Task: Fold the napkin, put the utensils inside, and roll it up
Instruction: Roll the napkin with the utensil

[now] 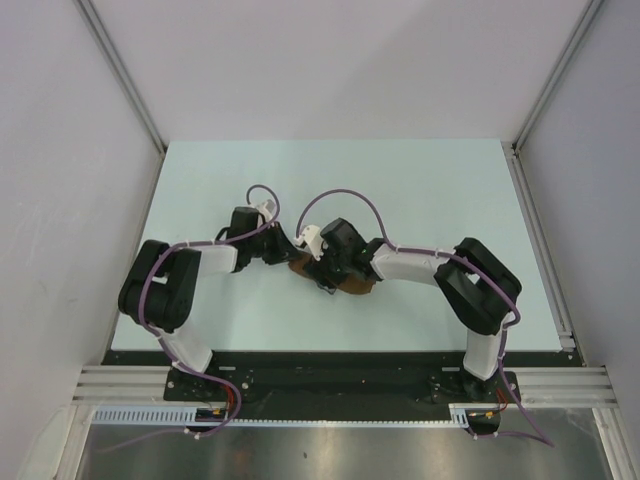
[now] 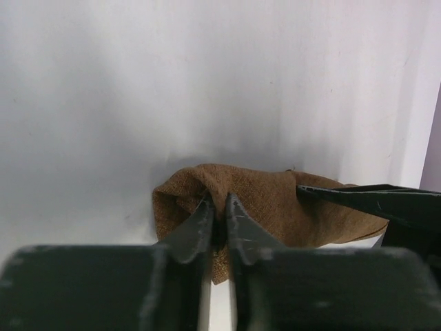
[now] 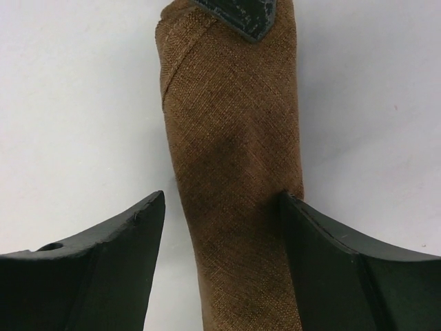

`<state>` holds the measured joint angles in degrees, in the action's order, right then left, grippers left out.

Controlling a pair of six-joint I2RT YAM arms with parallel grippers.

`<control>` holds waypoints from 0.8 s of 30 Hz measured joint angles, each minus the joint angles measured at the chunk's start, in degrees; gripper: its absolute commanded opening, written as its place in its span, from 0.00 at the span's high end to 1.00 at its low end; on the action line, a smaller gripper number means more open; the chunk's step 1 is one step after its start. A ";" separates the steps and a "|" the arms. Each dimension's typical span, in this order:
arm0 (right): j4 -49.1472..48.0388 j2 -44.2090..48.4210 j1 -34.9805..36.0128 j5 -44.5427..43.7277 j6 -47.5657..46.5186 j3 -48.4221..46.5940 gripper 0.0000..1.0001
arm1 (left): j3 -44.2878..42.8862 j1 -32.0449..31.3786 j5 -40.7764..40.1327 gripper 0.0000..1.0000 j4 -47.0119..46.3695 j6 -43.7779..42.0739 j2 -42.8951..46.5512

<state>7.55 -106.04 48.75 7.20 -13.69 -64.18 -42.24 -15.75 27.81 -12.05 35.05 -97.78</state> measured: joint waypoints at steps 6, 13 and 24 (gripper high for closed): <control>-0.72 -1.01 -0.20 -2.56 0.15 -0.24 0.30 | -1.40 -0.04 -0.90 0.52 2.29 -0.50 0.96; -2.36 -2.14 -0.61 -7.06 2.58 -0.48 0.36 | -1.36 0.31 -3.65 0.40 6.84 -0.59 9.11; -2.78 -2.29 -1.38 -5.97 3.48 -0.50 0.40 | 0.37 4.92 -6.21 0.16 15.04 -2.54 25.62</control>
<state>4.78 -108.33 47.37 1.23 -10.22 -64.69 -41.87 -10.83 21.61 2.98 32.51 -72.16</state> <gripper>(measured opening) 0.482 0.774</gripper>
